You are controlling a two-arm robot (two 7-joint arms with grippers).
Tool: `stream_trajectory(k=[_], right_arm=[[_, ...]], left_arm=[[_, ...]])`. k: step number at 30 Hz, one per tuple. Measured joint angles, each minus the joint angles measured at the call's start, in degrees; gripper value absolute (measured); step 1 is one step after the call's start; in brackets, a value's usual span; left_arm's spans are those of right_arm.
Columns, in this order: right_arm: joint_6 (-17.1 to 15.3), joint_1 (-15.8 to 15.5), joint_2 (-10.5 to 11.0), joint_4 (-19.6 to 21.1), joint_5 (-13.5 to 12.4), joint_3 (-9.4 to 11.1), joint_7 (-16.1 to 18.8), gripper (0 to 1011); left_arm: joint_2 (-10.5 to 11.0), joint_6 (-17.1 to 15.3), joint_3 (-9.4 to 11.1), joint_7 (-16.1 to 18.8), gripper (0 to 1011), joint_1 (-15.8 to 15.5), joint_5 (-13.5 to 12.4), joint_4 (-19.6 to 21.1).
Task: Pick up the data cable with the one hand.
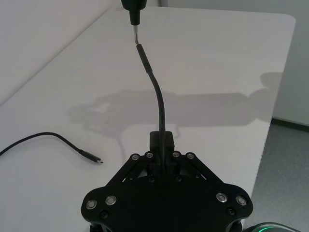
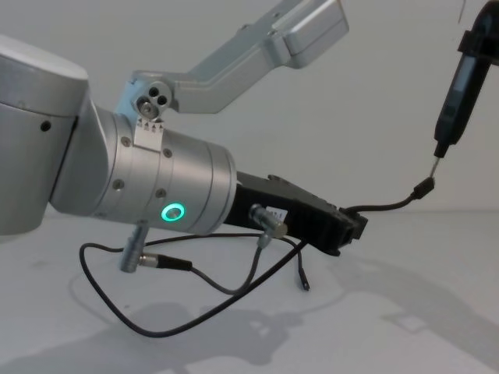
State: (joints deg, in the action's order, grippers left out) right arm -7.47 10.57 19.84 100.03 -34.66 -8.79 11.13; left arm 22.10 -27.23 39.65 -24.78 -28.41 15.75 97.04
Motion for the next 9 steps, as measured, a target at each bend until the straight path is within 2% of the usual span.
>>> stream_trajectory(k=[9], right_arm=[[0.13,-0.08,0.13,0.1,-0.06,-0.12,-0.13,279]], left_arm=[[0.0,0.0,0.0,0.0,34,0.0,0.0,0.0]])
